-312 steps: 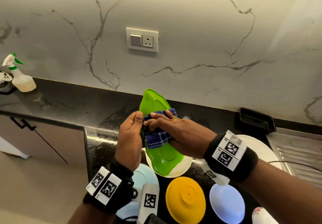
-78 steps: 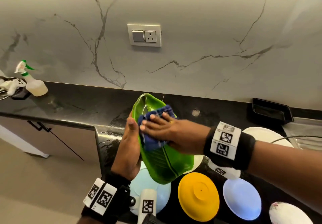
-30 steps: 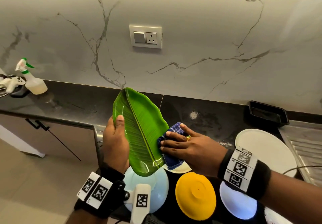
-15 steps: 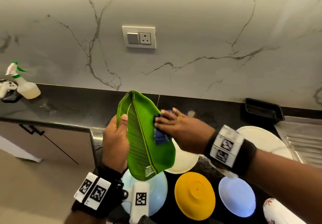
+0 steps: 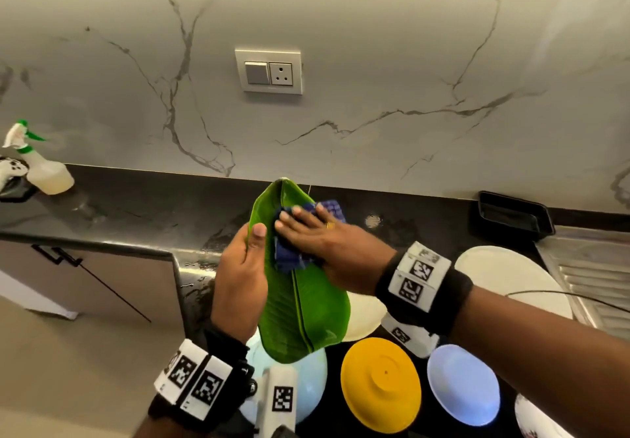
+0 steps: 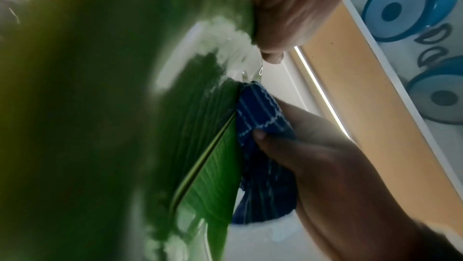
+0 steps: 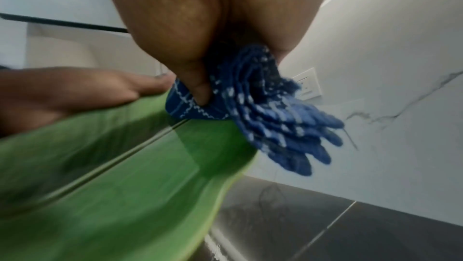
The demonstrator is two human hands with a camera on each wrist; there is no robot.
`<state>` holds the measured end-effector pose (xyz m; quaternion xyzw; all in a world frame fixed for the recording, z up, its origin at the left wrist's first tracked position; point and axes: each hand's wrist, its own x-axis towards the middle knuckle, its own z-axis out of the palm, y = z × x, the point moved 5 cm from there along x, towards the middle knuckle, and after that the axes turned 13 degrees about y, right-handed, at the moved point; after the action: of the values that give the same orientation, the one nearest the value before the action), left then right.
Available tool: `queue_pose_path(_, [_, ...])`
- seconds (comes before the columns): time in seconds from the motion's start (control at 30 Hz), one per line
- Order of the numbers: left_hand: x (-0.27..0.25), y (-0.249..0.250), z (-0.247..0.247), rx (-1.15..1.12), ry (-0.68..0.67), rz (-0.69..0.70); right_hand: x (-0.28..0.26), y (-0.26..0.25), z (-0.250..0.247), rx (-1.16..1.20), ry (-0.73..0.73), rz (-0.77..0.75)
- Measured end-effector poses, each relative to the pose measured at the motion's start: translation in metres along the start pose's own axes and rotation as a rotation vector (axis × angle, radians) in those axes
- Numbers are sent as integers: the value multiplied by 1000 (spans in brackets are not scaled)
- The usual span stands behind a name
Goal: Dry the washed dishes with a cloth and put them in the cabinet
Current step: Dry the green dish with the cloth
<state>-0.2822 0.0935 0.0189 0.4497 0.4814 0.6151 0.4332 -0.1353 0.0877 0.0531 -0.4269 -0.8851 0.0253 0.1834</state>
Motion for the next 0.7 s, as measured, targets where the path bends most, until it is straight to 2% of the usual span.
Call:
queue_pose_path(0.07, [7, 0, -6, 4, 73, 6, -20, -20, 14, 26, -54, -117])
queue_pose_path(0.17, [9, 0, -11, 19, 128, 41, -32, -29, 28, 8, -53, -162])
queue_pose_path(0.23, [3, 2, -6, 7, 89, 45, -14, -22, 24, 13, 22, -93])
queue_pose_path(0.33, [-8, 8, 5, 58, 3, 75, 22, 2, -3, 60, 149, 217])
queue_pose_path(0.4, [-9, 11, 9, 93, -18, 103, 33, 12, -15, 70, 208, 350])
queue_pose_path(0.47, [-8, 10, 9, 61, -11, 76, 35, 6, -15, 94, 191, 309])
queue_pose_path(0.53, [-5, 5, 5, -27, 4, -12, 29, -11, -7, 115, 110, 165])
queue_pose_path(0.6, [-8, 4, 3, -66, -3, -23, 24, -15, -3, 71, 58, 93])
queue_pose_path(0.63, [-9, 5, 3, -44, -10, 2, 26, -8, -5, 53, 68, 120])
queue_pose_path(0.7, [-12, 7, 6, 14, -48, 42, 31, 10, -14, 60, 114, 287])
